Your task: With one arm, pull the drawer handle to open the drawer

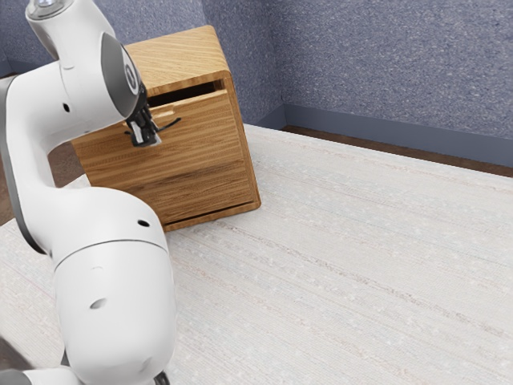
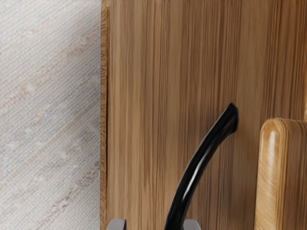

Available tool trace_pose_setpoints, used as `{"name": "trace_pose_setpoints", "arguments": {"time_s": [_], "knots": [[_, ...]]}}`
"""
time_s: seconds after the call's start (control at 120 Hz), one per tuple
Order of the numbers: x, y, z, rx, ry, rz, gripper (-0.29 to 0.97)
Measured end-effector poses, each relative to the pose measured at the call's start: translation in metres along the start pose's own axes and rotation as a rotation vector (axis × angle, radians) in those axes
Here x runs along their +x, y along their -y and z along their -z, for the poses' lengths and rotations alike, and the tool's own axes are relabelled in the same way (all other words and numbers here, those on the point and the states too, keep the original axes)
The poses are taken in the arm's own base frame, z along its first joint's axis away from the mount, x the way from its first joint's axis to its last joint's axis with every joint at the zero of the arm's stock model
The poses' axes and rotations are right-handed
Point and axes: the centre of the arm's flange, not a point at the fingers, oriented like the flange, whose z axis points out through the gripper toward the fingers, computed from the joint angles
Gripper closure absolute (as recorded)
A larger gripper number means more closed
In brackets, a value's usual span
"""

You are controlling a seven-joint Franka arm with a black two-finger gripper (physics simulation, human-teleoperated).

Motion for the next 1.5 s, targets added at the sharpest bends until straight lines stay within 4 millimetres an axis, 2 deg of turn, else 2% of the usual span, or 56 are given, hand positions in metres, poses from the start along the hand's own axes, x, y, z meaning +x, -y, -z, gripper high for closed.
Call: {"name": "trace_pose_setpoints", "arguments": {"time_s": [0.35, 0.717, 0.967, 1.167, 1.5], "knots": [[0.001, 0.005, 0.003, 0.001, 0.005, 0.004, 0.62], [0.002, 0.019, 0.011, 0.008, 0.009, 0.007, 0.62], [-0.008, 0.027, 0.013, 0.010, 0.020, -0.010, 0.62], [0.000, 0.031, 0.020, 0.007, 0.012, 0.004, 0.62], [0.000, 0.036, 0.022, 0.008, 0.008, 0.004, 0.62]]}}
